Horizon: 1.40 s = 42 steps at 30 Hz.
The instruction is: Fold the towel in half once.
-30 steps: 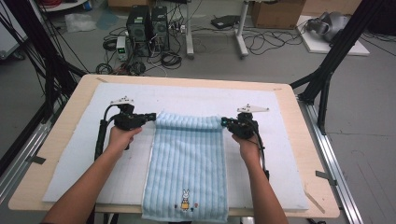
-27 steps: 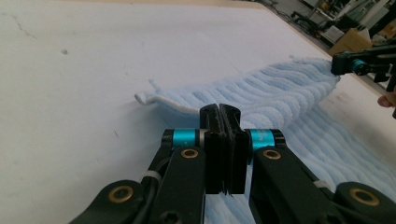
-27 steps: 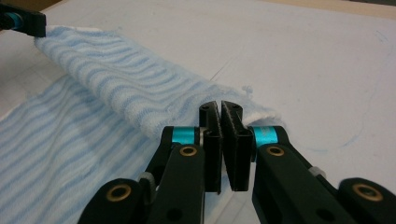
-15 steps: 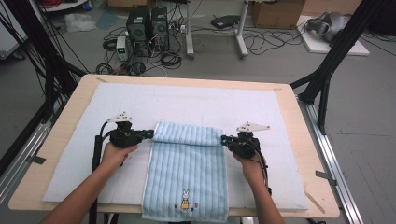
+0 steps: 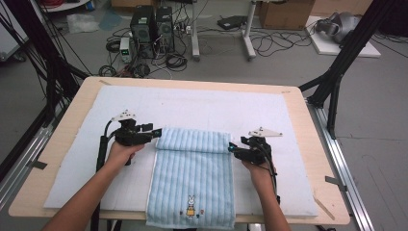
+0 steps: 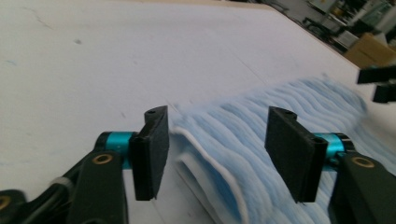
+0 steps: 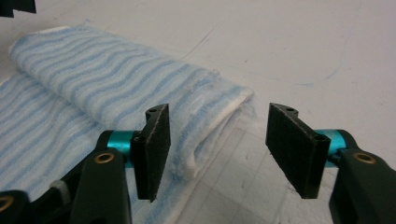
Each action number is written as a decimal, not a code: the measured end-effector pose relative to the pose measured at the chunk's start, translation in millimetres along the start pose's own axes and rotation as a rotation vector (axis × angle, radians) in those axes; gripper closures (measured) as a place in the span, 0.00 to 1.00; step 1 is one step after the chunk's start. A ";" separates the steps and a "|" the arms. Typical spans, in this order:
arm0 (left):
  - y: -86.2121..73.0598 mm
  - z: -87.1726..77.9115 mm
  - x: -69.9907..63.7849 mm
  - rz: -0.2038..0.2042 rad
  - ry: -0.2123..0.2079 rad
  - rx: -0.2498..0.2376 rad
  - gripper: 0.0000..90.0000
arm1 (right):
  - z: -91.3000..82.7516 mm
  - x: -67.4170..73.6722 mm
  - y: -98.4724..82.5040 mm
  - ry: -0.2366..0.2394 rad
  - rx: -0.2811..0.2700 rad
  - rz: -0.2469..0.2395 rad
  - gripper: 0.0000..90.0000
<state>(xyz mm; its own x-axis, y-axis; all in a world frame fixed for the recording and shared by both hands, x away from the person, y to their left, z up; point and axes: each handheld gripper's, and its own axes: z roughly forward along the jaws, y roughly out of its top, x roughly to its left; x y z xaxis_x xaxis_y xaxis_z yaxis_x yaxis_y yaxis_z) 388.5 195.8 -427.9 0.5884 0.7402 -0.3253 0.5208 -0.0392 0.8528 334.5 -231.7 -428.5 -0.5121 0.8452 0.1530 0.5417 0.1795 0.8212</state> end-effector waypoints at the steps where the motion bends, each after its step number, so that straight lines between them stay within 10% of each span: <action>1: 3.3 1.9 1.5 -0.014 0.015 -0.007 0.37 | -0.5 -0.9 -0.1 -0.006 -0.003 -0.003 0.39; 9: 17.4 26.0 9.6 -0.017 0.060 0.063 0.31 | -1.2 -4.1 -1.1 -0.023 -0.010 0.016 0.26; 19: 2.5 53.5 -3.5 0.101 0.056 0.209 0.65 | -4.8 -9.0 -2.1 -0.033 -0.018 0.049 0.24; 24: 6.9 46.7 -1.9 0.098 0.034 0.162 0.94 | -5.1 -11.0 -3.4 -0.039 -0.016 0.055 0.24; 42: 19.2 23.5 -8.7 0.080 -0.060 0.056 0.96 | 31.1 -18.2 26.2 -0.003 0.037 0.074 0.38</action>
<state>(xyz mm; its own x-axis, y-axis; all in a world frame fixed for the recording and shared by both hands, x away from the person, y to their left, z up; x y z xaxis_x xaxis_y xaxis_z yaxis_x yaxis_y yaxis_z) 407.9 172.8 -418.2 0.6644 0.6918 -0.2828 0.5035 -0.1346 0.8535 378.8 -226.8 -426.9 -0.4682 0.8581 0.2106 0.6019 0.1353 0.7870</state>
